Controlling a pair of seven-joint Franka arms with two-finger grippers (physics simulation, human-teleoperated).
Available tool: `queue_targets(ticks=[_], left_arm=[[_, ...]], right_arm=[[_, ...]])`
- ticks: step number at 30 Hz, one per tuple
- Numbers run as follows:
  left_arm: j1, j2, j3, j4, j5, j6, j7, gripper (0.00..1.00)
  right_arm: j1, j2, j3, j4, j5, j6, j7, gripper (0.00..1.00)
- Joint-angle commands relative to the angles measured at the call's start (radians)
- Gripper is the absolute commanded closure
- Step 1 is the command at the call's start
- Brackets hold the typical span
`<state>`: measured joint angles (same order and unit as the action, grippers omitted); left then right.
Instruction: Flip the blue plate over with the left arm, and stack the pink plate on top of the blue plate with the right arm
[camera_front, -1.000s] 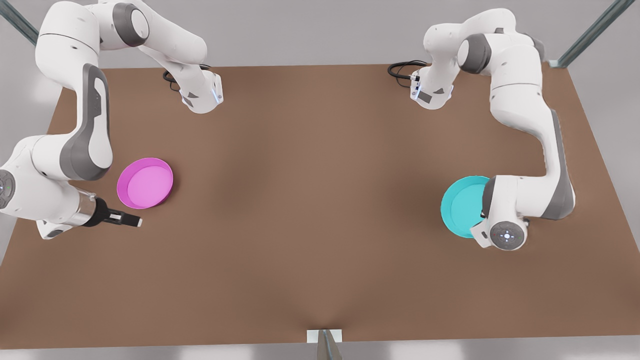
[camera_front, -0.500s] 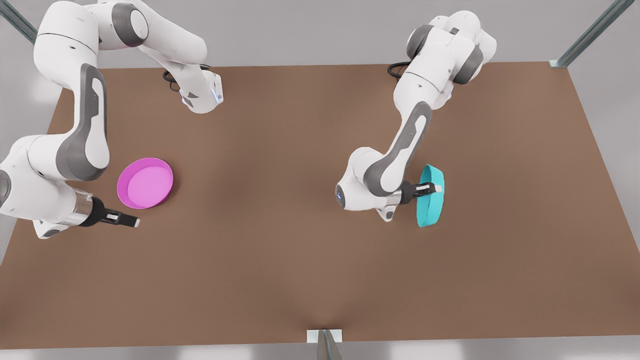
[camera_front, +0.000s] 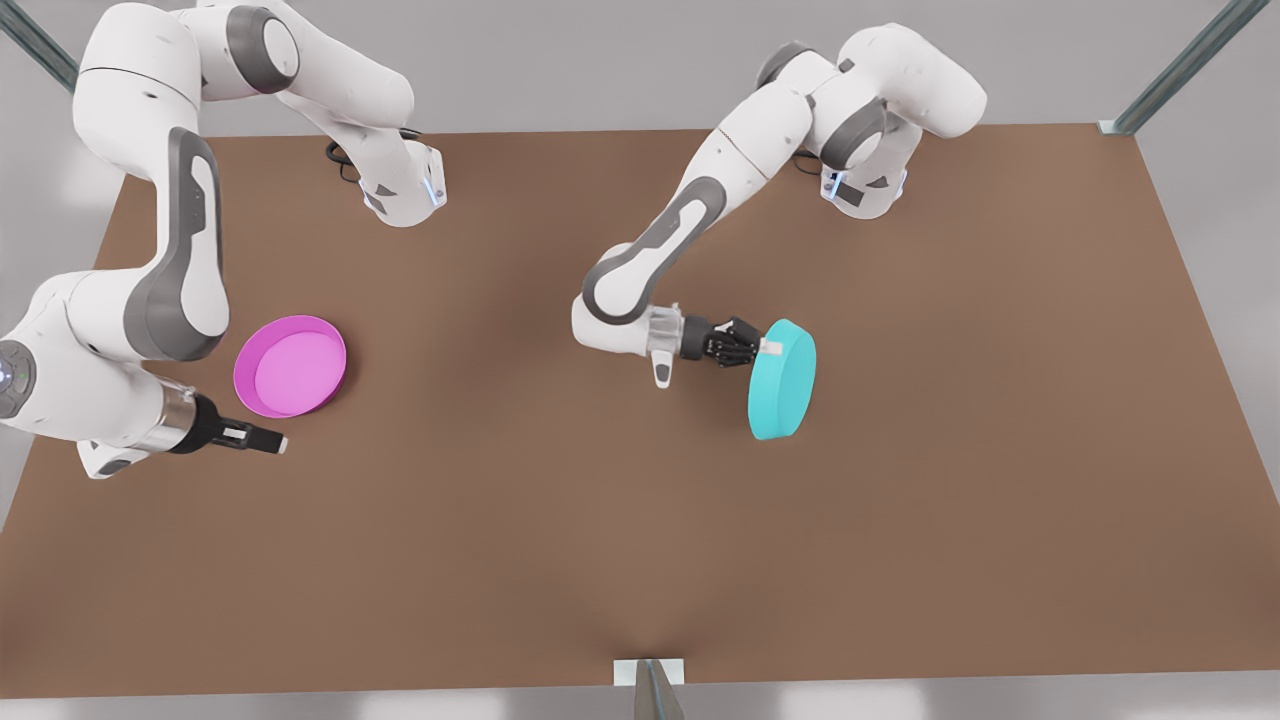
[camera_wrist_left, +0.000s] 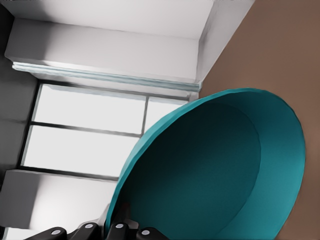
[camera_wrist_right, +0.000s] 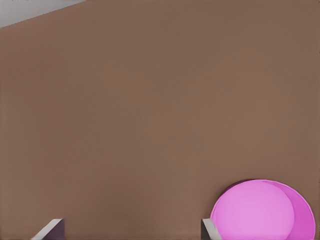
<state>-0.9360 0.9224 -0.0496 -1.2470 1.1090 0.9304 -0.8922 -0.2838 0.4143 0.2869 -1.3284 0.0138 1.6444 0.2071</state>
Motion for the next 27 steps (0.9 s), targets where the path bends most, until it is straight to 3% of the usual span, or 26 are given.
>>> queue_targets(ticks=[1,17,20,25,26,27], left_arm=[[-0.003,0.003,0.001,0.003,0.008,-0.001,-0.004,0.79],[-0.044,0.125,-0.055,0.054,0.066,-0.035,-0.057,0.79],[-0.044,0.133,-0.061,0.055,0.064,-0.038,-0.07,0.79],[-0.044,0.139,-0.061,0.055,0.064,-0.038,-0.07,0.79],[-0.043,0.139,-0.061,0.055,0.064,-0.035,-0.07,0.22],[-0.044,0.139,-0.061,0.055,0.064,-0.036,-0.07,0.06]], right_arm=[[0.001,0.0,0.001,0.0,0.0,0.0,0.0,0.0],[0.009,-0.002,0.003,-0.008,0.002,-0.009,-0.031,0.0],[0.014,-0.017,0.009,-0.012,-0.005,-0.202,-0.107,0.0],[-0.264,-0.049,0.009,-0.198,-0.041,-0.196,-0.204,0.0],[-0.301,-0.052,0.009,-0.202,-0.089,-0.184,-0.204,0.0],[-0.371,-0.051,0.009,-0.212,-0.095,-0.124,-0.279,0.0]])
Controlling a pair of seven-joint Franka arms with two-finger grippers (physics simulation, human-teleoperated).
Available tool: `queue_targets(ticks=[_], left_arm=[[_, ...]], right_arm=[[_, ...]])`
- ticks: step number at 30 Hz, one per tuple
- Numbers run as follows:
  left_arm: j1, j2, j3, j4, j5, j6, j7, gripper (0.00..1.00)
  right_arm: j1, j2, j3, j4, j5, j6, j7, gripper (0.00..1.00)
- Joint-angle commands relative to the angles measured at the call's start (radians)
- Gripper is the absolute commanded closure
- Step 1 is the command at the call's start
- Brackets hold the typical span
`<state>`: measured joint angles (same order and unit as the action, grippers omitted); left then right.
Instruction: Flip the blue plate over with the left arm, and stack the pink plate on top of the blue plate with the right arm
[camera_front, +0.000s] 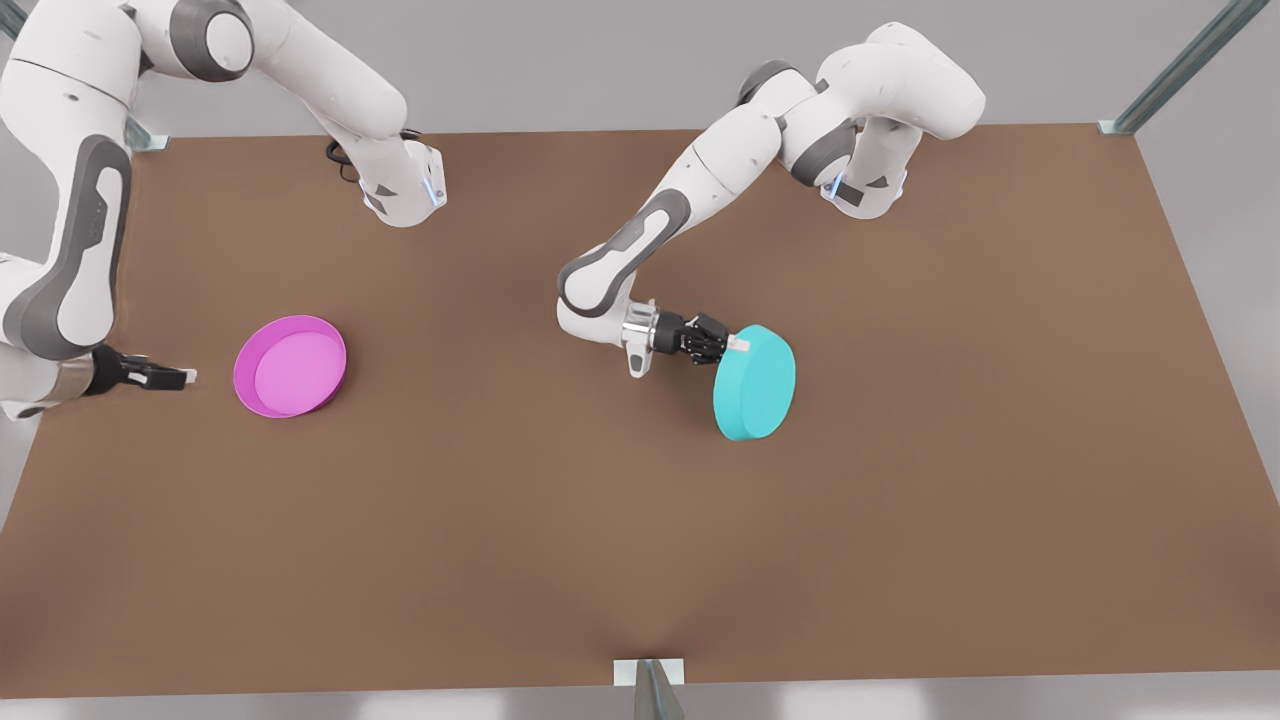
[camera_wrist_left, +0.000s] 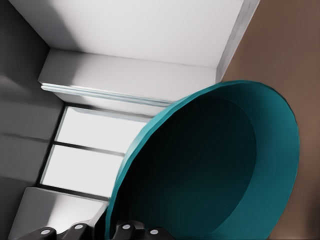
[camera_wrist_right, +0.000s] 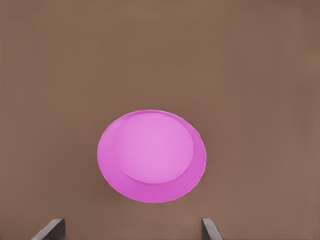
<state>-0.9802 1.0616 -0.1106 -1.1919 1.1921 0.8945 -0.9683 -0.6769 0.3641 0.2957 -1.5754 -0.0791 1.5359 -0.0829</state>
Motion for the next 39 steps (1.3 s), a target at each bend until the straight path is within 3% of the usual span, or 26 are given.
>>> queue_targets(ticks=[1,3,5,8,15,24,28,30,31,32,34,35,37,38,39], left_arm=[[0.0,0.0,-0.001,0.0,-0.019,0.0,-0.006,0.0],[0.002,0.003,-0.014,0.0,-0.019,0.0,-0.015,0.0],[0.0,0.014,-0.015,0.014,-0.019,-0.002,-0.015,0.0],[0.003,0.014,-0.043,0.02,-0.029,-0.009,-0.013,0.0],[0.002,0.014,-0.061,0.075,-0.293,-0.051,-0.015,0.0],[0.003,0.006,-0.11,0.166,-0.601,-0.052,-0.049,0.0],[0.008,-0.044,-0.113,0.348,-0.807,-0.065,-0.128,0.0],[0.145,-0.224,-0.113,0.474,-1.009,-0.052,-0.145,0.0],[0.389,-0.38,-0.113,0.508,-1.221,-0.003,-0.147,0.0],[0.757,-0.463,-0.113,0.506,-1.446,0.081,-0.129,0.0],[1.173,-0.436,-0.104,0.477,-1.504,0.23,0.284,0.0],[1.232,-0.417,-0.096,0.44,-1.406,0.269,0.581,0.0],[1.149,-0.425,-0.101,0.367,-1.125,0.35,0.695,0.0],[1.143,-0.483,-0.101,0.341,-1.122,0.336,0.688,0.0],[1.135,-0.65,-0.101,0.142,-1.122,0.366,0.689,0.0]], right_arm=[[0.003,-0.004,0.0,-0.02,0.004,0.006,-0.003,0.0],[-0.059,-0.037,0.039,-0.11,0.021,0.01,-0.018,0.0],[-0.145,-0.062,0.125,-0.233,0.022,0.142,-0.028,0.0],[-0.147,-0.065,0.128,-0.287,0.022,0.273,-0.139,0.0],[-0.167,-0.001,0.123,-0.298,0.042,0.372,-0.158,0.0],[-0.193,0.021,0.125,-0.298,0.045,0.369,-0.285,0.0],[-0.231,0.019,0.128,-0.305,0.048,0.303,-0.333,0.0],[-0.251,0.015,0.128,-0.331,0.059,0.3,-0.36,0.0],[-0.256,0.01,0.128,-0.353,0.067,0.297,-0.36,0.0],[-0.256,0.01,0.128,-0.351,0.07,0.309,-0.359,0.0],[-0.271,0.009,0.148,-0.42,0.076,0.372,-0.357,0.0],[-0.322,0.009,0.195,-0.434,0.076,0.392,-0.357,0.0],[-0.337,0.01,0.207,-0.446,0.076,0.411,-0.359,0.0],[-0.339,0.01,0.207,-0.468,0.076,0.432,-0.357,0.0],[-0.342,0.01,0.207,-0.468,0.076,0.446,-0.359,0.0]])
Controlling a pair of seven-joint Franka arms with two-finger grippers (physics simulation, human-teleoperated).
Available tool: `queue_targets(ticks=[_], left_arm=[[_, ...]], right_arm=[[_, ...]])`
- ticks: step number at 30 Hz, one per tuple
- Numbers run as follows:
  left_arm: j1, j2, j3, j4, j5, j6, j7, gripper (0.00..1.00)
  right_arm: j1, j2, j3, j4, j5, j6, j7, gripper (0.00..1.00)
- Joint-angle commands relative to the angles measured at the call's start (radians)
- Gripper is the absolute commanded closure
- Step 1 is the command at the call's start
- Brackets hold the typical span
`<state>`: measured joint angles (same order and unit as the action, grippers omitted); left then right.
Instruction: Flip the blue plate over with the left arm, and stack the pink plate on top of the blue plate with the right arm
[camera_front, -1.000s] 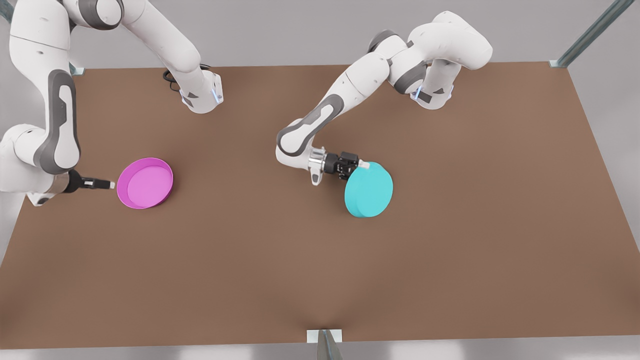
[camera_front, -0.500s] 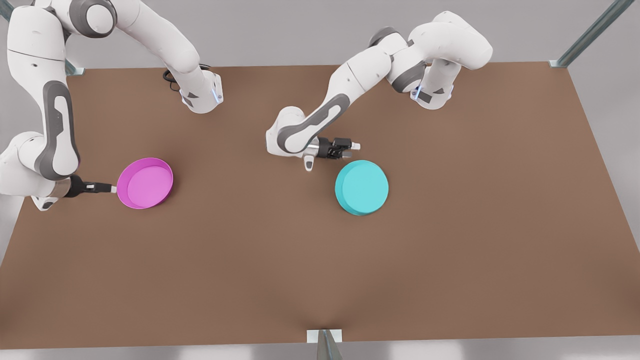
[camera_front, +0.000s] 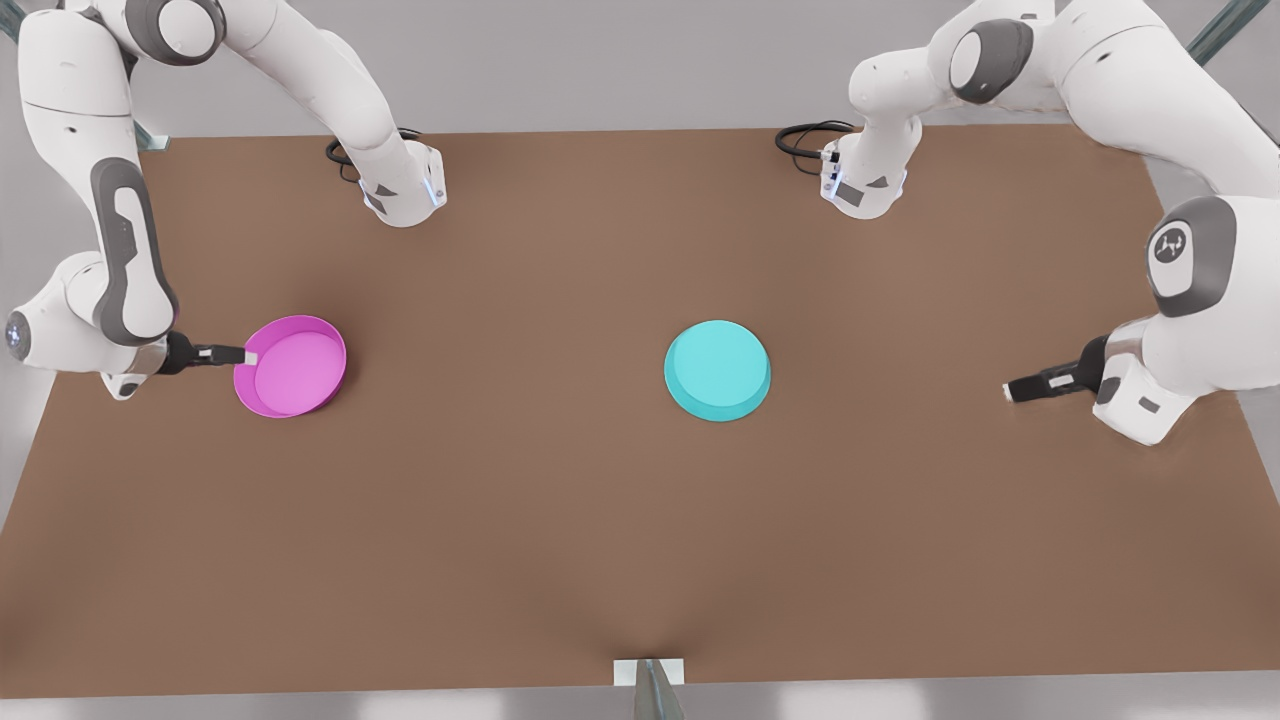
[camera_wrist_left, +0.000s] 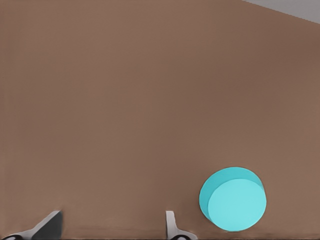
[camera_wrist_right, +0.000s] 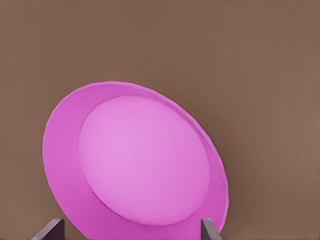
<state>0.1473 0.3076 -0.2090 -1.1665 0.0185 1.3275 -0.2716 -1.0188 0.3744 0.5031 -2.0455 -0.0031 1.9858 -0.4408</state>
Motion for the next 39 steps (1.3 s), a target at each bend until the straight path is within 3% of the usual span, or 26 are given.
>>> queue_targets(ticks=[1,2,3,4,39], left_arm=[[-0.008,-0.059,0.003,-0.077,0.047,0.034,0.003,0.0],[-0.025,-0.176,0.045,-0.263,0.044,0.139,0.061,0.0],[-0.086,-0.206,0.123,-0.396,0.044,0.261,0.137,0.0],[-0.087,-0.177,0.134,-0.418,0.032,0.308,0.144,0.0],[-0.12,-0.145,0.129,-0.417,0.038,0.302,0.144,0.0]], right_arm=[[0.0,0.0,0.0,-0.002,0.0,0.001,-0.001,0.0],[0.0,0.0,0.0,-0.004,0.0,0.001,0.0,0.0],[0.0,0.0,0.0,-0.005,0.0,0.002,-0.001,0.0],[-0.001,0.0,0.0,-0.005,0.0,0.021,-0.004,0.0],[-0.047,0.109,-0.005,-0.013,-0.067,0.146,-0.138,0.0]])
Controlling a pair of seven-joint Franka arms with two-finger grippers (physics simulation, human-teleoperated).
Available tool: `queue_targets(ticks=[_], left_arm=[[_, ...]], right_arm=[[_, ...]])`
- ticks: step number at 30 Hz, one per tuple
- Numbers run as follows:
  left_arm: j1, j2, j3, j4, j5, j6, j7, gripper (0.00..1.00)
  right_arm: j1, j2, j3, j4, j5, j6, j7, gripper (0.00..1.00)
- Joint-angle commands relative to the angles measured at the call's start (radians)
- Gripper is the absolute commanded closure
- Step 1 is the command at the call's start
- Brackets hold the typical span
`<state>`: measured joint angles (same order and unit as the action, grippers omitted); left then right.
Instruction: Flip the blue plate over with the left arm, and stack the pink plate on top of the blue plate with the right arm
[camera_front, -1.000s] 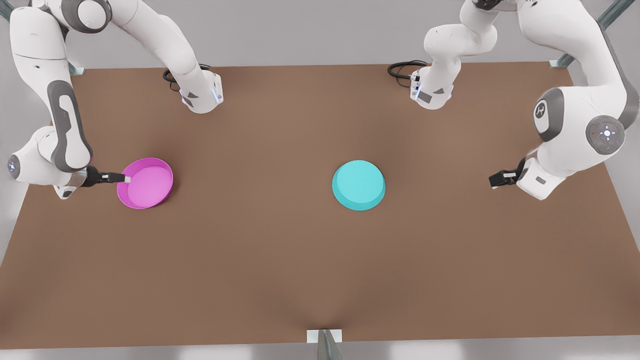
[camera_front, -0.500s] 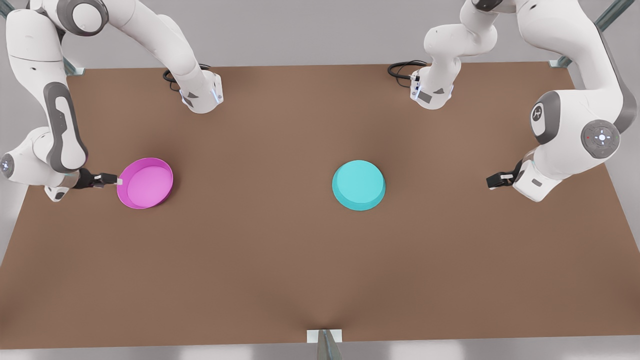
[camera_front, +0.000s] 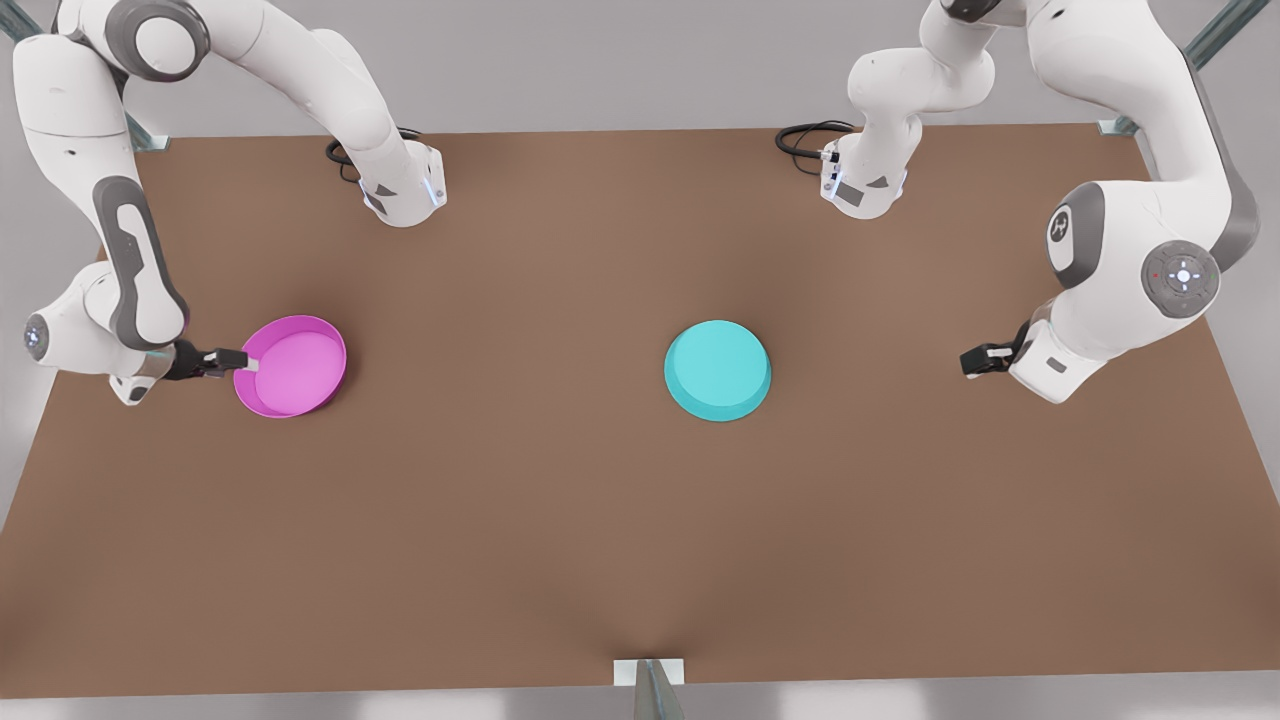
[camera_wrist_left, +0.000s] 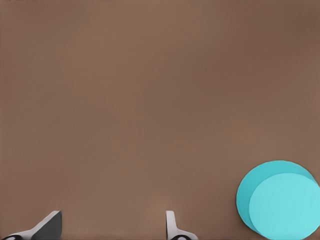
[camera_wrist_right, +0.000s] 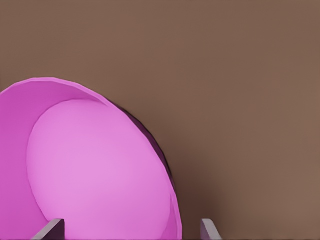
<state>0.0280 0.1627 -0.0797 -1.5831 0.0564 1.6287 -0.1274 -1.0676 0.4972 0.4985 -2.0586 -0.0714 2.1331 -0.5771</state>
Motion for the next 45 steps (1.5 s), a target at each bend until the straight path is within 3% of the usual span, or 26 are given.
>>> queue_targets(ticks=[1,17,21,23,24,25,32,39,45], left_arm=[[0.0,0.0,0.0,0.0,0.0,-0.001,-0.001,0.0],[-0.008,0.0,0.0,-0.002,0.0,-0.001,-0.001,0.0],[-0.008,0.001,0.0,-0.002,0.0,-0.001,0.0,0.0],[-0.008,0.001,0.0,0.0,0.0,-0.001,-0.001,0.0],[-0.008,0.001,0.0,0.0,0.0,-0.001,-0.001,0.0],[-0.008,0.0,0.0,-0.002,0.0,-0.001,0.0,0.0],[-0.008,0.001,0.0,-0.002,0.0,-0.003,-0.001,0.0],[-0.008,0.001,0.0,-0.002,0.0,-0.003,0.0,0.0],[-0.007,0.001,0.0,-0.002,0.0,-0.003,0.0,0.0]], right_arm=[[0.0,0.007,-0.001,0.0,-0.001,0.001,-0.001,0.0],[-0.014,0.063,-0.008,0.005,-0.064,0.057,-0.009,0.01],[-0.014,0.063,-0.008,0.003,-0.07,0.056,-0.024,0.19],[-0.014,0.063,-0.006,0.003,-0.07,0.056,-0.05,0.4],[-0.014,0.063,-0.006,0.003,-0.07,0.056,-0.052,0.44],[-0.011,0.063,-0.006,0.003,-0.07,0.056,-0.052,0.55],[-0.009,0.072,-0.008,0.005,-0.071,0.056,-0.055,0.55],[-0.008,0.072,-0.006,0.006,-0.071,0.048,-0.055,0.73],[-0.008,0.072,-0.006,0.006,-0.071,0.048,-0.056,0.76]])
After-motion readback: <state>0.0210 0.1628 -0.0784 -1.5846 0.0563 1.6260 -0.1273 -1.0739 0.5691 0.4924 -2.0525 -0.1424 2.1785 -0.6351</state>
